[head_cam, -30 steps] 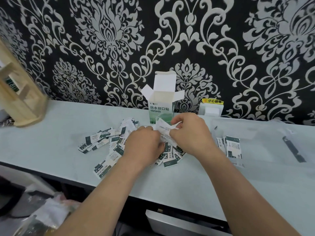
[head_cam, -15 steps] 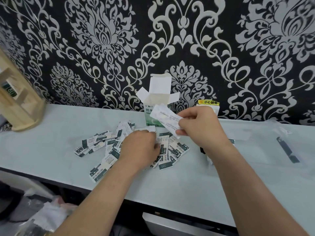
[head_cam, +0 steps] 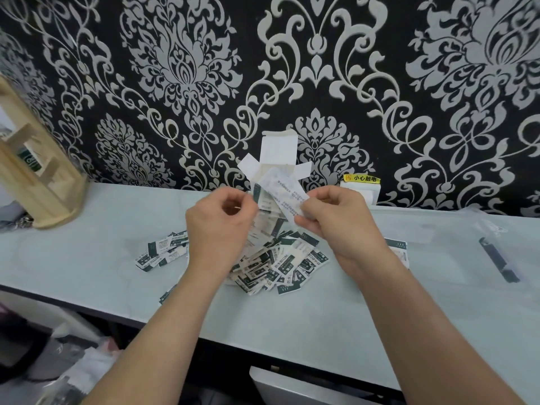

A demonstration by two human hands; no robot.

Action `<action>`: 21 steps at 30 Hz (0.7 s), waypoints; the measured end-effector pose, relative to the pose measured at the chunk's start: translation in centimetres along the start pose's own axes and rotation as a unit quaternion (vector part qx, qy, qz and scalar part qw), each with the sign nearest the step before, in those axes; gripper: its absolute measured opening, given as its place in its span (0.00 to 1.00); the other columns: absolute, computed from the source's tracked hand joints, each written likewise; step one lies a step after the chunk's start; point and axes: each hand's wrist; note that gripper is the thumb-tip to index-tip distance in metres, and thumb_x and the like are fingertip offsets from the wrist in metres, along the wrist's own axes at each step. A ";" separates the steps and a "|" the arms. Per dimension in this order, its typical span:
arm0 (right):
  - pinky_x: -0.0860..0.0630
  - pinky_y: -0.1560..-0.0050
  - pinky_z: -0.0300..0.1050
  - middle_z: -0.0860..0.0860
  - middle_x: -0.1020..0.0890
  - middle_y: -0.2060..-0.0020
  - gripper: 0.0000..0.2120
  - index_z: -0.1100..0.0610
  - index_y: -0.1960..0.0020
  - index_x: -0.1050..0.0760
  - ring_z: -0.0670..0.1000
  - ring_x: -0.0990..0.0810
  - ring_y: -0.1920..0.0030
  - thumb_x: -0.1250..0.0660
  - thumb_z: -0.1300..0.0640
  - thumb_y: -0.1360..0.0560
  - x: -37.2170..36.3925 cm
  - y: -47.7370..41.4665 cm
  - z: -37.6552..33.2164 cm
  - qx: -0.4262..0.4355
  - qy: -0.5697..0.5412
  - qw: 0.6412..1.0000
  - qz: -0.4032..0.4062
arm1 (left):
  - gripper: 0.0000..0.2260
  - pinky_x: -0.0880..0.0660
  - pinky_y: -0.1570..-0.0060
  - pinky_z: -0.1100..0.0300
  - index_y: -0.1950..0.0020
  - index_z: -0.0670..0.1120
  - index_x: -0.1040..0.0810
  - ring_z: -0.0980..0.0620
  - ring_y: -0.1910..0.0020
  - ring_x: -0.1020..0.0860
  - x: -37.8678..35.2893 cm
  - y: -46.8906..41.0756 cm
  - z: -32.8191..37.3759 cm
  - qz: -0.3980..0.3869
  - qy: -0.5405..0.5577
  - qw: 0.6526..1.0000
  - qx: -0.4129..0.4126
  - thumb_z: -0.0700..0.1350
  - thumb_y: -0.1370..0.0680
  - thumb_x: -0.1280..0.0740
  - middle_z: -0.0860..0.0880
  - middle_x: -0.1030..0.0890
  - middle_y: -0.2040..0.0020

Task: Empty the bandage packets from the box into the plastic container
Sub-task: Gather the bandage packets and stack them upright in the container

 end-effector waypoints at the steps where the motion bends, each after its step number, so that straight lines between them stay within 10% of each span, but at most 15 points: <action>1: 0.18 0.51 0.43 0.58 0.19 0.57 0.05 0.59 0.57 0.23 0.51 0.16 0.57 0.33 0.67 0.26 -0.1 0.1 0.0 0.008 -0.003 1.000 0.002 | 0.05 0.24 0.64 0.62 0.63 0.51 0.18 0.58 0.68 0.22 0.2 -0.3 0.0 0.002 0.034 0.998 0.043 0.45 0.27 0.30 0.54 0.18 0.68; 7: 0.25 0.61 0.40 0.46 0.21 0.60 0.06 0.52 0.60 0.26 0.44 0.23 0.61 0.32 0.62 0.28 -1.2 0.6 0.7 0.180 0.251 0.947 0.086 | 0.08 0.23 0.68 0.63 0.61 0.43 0.18 0.53 0.66 0.20 0.9 -1.1 -0.5 -0.084 0.138 0.972 0.171 0.43 0.23 0.32 0.47 0.16 0.64; 11: 0.29 0.66 0.43 0.47 0.24 0.58 0.06 0.52 0.59 0.32 0.47 0.25 0.63 0.36 0.59 0.25 -2.0 0.6 1.6 0.169 0.337 0.926 -0.002 | 0.10 0.24 0.60 0.57 0.60 0.42 0.18 0.51 0.64 0.21 1.7 -1.4 -0.5 -0.230 0.170 0.939 0.190 0.42 0.21 0.34 0.45 0.15 0.62; 21: 0.27 0.73 0.42 0.57 0.21 0.63 0.12 0.56 0.62 0.32 0.51 0.23 0.70 0.31 0.60 0.24 -2.1 0.1 2.3 -0.028 0.003 0.995 -0.095 | 0.09 0.22 0.71 0.61 0.59 0.41 0.19 0.52 0.69 0.18 0.6 -0.5 0.2 -0.157 0.264 0.913 0.270 0.43 0.22 0.33 0.44 0.16 0.65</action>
Point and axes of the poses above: each hand's wrist, its own y-axis away from the middle knuckle, its own x-axis out of the back of the hand, z = x × y
